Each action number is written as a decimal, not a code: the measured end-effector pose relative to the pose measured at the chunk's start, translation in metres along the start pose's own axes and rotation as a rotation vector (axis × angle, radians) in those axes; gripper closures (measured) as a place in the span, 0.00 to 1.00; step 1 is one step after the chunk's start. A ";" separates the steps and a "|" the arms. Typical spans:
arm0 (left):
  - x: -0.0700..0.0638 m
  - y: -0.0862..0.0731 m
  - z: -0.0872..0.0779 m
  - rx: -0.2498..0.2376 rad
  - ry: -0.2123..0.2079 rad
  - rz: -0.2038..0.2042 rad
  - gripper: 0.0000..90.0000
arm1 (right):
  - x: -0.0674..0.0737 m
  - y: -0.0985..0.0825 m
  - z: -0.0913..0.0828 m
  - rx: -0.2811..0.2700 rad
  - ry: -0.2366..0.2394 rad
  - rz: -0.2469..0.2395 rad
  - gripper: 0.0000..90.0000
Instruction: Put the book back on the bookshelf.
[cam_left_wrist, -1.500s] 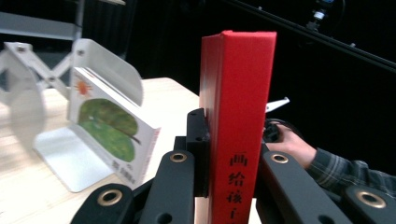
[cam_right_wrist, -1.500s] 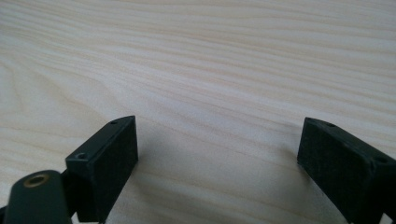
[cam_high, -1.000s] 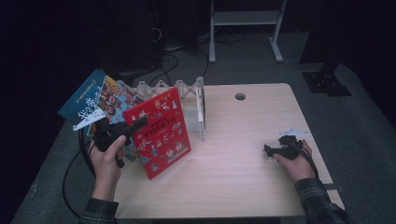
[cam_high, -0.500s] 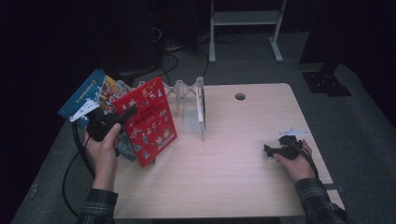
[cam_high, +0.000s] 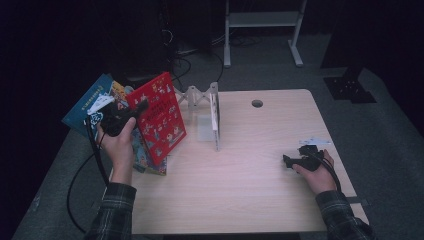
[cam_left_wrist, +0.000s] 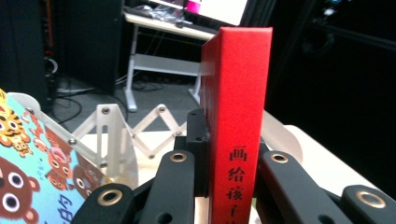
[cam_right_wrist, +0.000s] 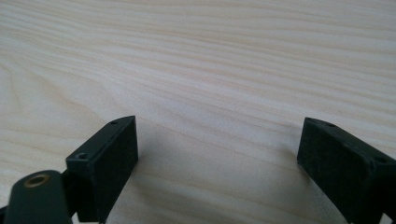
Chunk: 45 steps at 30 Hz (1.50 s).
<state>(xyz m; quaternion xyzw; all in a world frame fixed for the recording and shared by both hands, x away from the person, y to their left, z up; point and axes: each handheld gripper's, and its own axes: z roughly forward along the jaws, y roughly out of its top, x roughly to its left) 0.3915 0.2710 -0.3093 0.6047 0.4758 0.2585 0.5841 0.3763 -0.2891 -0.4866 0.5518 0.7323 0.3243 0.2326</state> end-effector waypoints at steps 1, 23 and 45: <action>0.001 0.000 0.004 0.001 0.002 -0.004 0.88 | 0.000 0.000 0.000 0.000 0.000 0.000 0.12; 0.018 -0.005 0.067 -0.001 0.054 -0.025 0.88 | -0.002 0.001 0.001 -0.002 -0.004 -0.003 0.12; 0.032 -0.007 0.055 0.042 0.110 -0.034 0.73 | -0.001 0.001 0.001 -0.002 -0.006 0.001 0.13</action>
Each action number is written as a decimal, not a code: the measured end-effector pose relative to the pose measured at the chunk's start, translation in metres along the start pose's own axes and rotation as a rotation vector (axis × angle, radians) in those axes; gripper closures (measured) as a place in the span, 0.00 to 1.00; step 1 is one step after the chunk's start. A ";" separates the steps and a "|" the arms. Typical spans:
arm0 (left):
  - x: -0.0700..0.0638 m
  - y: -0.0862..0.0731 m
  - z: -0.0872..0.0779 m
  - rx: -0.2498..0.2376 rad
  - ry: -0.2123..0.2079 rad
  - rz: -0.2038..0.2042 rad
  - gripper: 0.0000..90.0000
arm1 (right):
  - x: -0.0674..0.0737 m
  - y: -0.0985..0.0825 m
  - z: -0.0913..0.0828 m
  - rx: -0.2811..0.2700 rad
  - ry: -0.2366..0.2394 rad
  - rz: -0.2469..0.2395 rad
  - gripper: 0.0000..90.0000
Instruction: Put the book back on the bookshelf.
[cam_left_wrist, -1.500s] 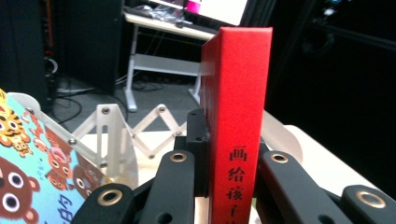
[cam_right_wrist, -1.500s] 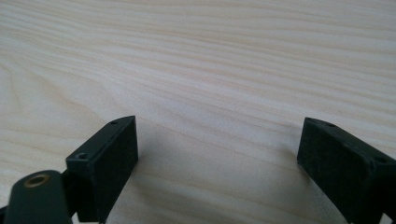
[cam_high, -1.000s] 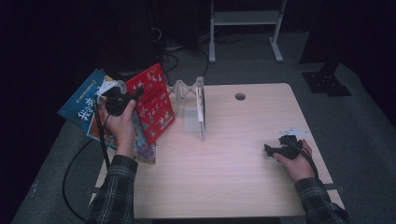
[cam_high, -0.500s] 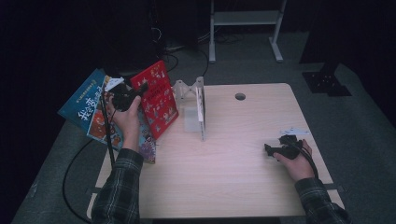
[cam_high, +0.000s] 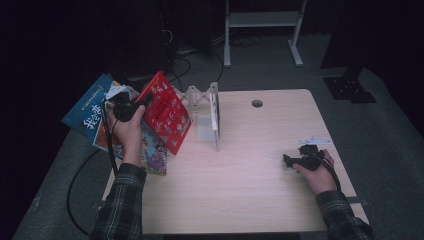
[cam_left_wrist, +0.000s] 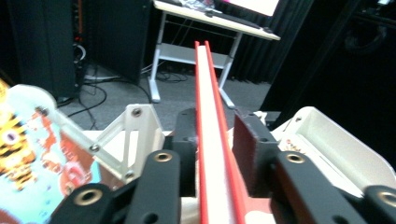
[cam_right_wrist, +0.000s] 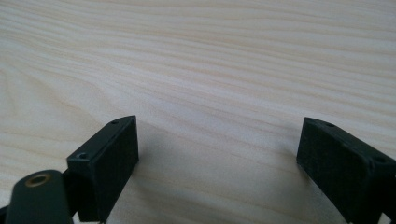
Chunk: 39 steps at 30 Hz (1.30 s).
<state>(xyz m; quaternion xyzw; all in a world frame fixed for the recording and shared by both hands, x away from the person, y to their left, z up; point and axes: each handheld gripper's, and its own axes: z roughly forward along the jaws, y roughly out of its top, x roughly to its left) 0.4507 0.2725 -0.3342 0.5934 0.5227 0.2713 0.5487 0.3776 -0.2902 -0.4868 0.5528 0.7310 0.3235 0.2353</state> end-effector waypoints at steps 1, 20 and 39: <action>0.001 -0.001 -0.001 0.002 0.009 0.003 0.71 | 0.000 0.000 0.000 0.000 0.000 0.000 0.13; 0.001 0.004 -0.017 0.006 0.099 0.029 0.56 | 0.000 0.000 0.000 0.000 0.000 0.000 0.13; -0.015 0.008 -0.037 0.046 0.020 0.105 0.48 | 0.000 0.000 0.000 0.000 0.000 0.000 0.13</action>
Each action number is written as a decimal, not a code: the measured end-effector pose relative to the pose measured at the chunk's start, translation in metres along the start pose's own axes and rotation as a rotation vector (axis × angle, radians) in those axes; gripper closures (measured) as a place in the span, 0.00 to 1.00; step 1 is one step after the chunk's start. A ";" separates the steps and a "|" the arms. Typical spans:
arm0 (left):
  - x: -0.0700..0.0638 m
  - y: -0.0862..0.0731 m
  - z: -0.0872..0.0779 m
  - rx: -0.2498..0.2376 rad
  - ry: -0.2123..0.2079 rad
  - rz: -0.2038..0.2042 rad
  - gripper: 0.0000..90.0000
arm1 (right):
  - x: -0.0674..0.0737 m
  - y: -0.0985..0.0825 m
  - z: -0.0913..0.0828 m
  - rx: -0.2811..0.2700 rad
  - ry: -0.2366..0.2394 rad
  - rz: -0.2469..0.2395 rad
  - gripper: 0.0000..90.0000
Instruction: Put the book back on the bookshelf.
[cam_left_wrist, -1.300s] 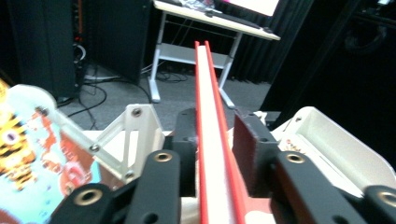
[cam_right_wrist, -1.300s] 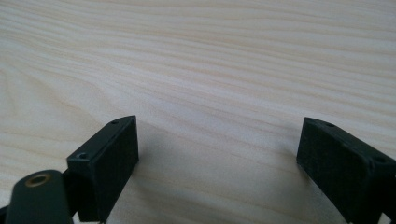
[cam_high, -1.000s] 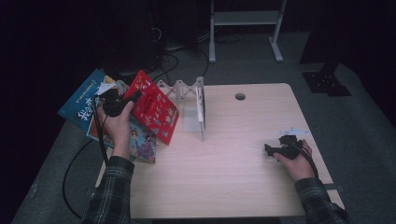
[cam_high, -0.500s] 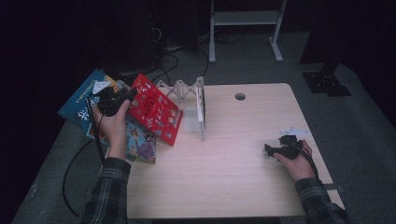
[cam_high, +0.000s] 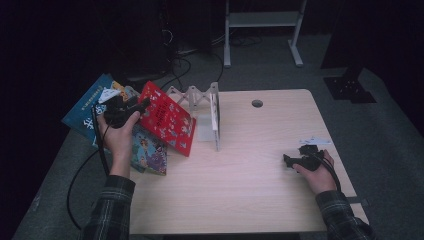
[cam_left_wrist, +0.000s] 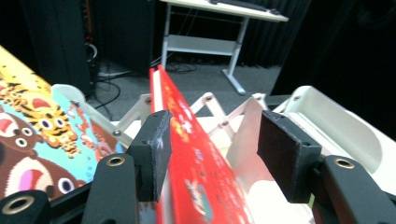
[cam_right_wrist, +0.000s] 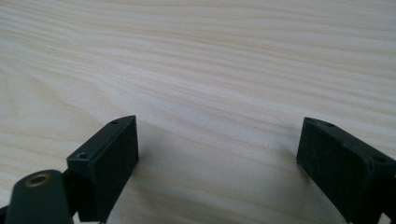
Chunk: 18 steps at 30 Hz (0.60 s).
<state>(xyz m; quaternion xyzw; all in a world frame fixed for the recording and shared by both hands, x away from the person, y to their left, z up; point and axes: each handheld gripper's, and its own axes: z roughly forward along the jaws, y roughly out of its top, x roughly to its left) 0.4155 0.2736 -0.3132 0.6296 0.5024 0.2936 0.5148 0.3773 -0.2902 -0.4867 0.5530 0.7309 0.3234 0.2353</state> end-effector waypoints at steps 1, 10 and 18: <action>-0.002 0.000 -0.002 0.001 -0.004 0.012 0.48 | 0.000 0.000 0.000 -0.001 0.000 -0.001 0.13; -0.031 -0.006 -0.013 0.037 -0.099 0.062 0.45 | 0.000 0.000 0.000 -0.001 0.000 0.000 0.13; -0.061 -0.027 -0.010 0.127 -0.204 0.128 0.37 | 0.000 0.000 0.000 -0.001 0.001 0.000 0.13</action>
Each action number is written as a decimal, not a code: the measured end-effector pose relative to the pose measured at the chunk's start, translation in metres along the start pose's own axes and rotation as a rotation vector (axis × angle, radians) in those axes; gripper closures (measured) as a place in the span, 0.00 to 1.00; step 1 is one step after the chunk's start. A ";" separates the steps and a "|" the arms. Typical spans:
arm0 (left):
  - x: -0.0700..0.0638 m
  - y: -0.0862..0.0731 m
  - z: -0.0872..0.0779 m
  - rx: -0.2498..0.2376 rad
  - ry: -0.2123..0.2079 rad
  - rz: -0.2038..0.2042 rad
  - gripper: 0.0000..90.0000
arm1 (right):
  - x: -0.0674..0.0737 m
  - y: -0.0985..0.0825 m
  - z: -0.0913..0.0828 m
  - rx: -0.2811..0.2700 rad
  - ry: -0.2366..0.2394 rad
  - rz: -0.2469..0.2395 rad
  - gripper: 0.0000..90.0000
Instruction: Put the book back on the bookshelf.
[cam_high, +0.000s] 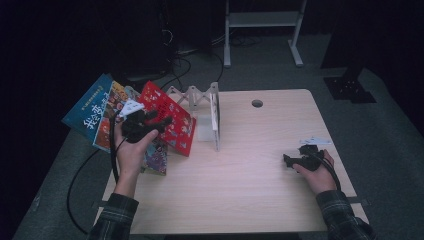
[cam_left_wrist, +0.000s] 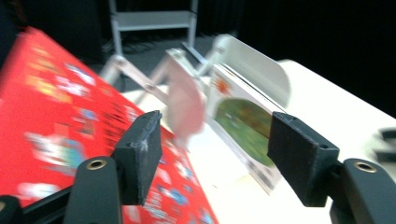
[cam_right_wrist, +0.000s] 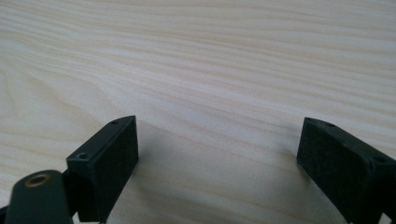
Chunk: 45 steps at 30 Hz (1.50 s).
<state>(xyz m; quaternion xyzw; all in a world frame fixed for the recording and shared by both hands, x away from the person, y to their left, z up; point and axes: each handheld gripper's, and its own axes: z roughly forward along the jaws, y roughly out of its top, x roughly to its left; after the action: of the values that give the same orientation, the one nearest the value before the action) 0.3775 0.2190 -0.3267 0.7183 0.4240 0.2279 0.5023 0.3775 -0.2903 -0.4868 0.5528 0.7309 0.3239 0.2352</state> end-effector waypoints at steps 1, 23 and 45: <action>-0.004 -0.002 0.002 0.016 -0.012 0.015 0.35 | 0.000 0.000 0.000 0.001 0.000 0.000 0.13; -0.073 -0.085 0.037 0.348 -0.223 0.162 0.14 | 0.000 0.000 0.000 0.001 0.002 -0.001 0.13; -0.086 -0.138 0.070 0.526 -0.207 0.315 0.07 | 0.001 0.000 -0.001 0.002 0.004 -0.003 0.13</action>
<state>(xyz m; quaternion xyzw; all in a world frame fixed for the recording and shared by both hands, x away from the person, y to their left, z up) 0.3315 0.1293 -0.4718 0.8996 0.2986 0.1111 0.2986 0.3767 -0.2899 -0.4867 0.5514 0.7324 0.3238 0.2338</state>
